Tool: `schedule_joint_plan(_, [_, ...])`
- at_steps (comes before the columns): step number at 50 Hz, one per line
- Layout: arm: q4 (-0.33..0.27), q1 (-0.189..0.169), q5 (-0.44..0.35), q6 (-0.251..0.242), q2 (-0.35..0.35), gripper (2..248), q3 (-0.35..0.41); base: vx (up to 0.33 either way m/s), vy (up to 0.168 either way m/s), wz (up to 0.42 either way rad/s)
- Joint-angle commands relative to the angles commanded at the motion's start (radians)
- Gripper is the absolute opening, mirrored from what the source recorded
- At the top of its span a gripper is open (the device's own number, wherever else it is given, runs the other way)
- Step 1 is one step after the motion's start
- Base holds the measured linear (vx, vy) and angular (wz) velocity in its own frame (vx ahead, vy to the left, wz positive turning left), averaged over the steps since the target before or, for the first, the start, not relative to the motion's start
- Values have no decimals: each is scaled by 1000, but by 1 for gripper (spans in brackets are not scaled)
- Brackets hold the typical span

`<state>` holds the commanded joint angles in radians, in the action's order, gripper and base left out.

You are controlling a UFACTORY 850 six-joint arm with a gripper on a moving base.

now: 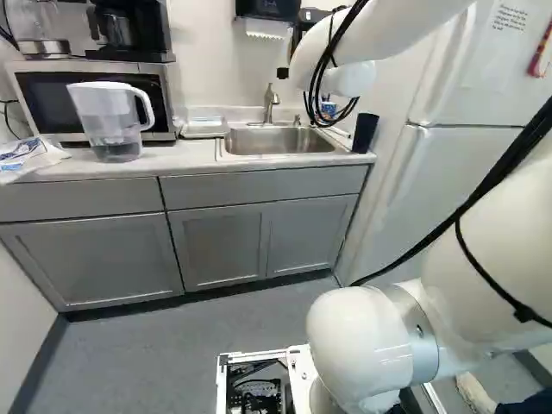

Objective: Rinse the cup and place it in the tray

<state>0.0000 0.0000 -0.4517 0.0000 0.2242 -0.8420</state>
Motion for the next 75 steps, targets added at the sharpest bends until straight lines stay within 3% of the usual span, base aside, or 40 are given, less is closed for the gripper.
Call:
schedule_joint_plan(56, [0,0,0,0,0,247,0,179,17,-21])
schedule_joint_plan(75, [0,0,0,0,0,247,0,175,23,-181])
